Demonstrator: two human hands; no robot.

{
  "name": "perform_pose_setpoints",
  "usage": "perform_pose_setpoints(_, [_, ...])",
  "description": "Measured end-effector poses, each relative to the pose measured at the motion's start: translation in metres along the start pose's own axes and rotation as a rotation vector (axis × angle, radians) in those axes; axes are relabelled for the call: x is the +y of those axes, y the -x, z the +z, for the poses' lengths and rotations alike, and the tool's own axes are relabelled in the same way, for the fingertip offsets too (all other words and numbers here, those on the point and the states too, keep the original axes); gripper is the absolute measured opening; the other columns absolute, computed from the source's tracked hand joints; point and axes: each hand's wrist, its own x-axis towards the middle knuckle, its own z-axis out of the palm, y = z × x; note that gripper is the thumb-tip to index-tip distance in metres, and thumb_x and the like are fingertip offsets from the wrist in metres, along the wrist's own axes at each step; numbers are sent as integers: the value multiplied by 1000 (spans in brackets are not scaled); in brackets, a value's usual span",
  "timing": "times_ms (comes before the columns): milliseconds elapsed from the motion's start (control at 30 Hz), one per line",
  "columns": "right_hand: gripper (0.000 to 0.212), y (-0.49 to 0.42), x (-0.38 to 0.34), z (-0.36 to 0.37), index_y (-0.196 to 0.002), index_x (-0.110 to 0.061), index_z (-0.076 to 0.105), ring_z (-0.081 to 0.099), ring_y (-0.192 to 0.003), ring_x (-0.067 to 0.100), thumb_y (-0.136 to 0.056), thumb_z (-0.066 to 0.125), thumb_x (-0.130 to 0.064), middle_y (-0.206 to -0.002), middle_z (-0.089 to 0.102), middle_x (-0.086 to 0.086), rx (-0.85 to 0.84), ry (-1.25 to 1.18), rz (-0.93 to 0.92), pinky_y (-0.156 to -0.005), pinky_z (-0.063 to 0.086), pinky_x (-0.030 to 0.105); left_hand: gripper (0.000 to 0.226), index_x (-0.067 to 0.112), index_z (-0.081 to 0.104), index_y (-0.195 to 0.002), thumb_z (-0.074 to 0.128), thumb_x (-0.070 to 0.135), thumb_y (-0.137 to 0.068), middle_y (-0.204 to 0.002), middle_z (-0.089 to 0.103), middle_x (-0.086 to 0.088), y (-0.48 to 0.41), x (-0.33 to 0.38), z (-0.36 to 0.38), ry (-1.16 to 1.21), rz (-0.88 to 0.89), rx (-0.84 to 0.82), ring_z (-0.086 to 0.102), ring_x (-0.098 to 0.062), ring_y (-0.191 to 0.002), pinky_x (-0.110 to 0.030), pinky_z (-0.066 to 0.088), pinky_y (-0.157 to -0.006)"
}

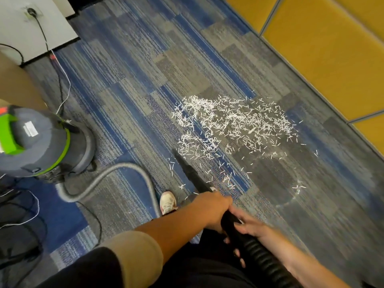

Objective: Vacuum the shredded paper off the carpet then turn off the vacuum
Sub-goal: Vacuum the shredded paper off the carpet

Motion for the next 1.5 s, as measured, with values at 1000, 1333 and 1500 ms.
perform_pose_setpoints(1000, [48,15,-17,-18,-125,-36,55,57,-50,28,-87,52,-7,-85,60,24,31,-58,118,-43,51,32,53,20,50,-118,75,37,-75,-116,56,-7,-9,14,-13,-10,38,-23,55,-28,-108,-38,44,-86])
perform_pose_setpoints(1333, [47,12,-24,-15,-129,-40,49,57,-48,25,-95,45,-9,-79,60,20,52,-55,103,-42,50,29,54,19,48,-119,74,37,-75,-115,55,-9,-14,14,-19,-41,27,5,57,-29,-106,-35,44,-80])
perform_pose_setpoints(1500, [51,7,-33,-16,-135,-41,44,57,-46,26,-95,43,-9,-78,58,20,28,-86,54,-40,50,30,58,19,48,-118,76,42,-73,-115,57,-8,-19,11,-37,-67,22,38,57,-28,-106,-35,45,-83])
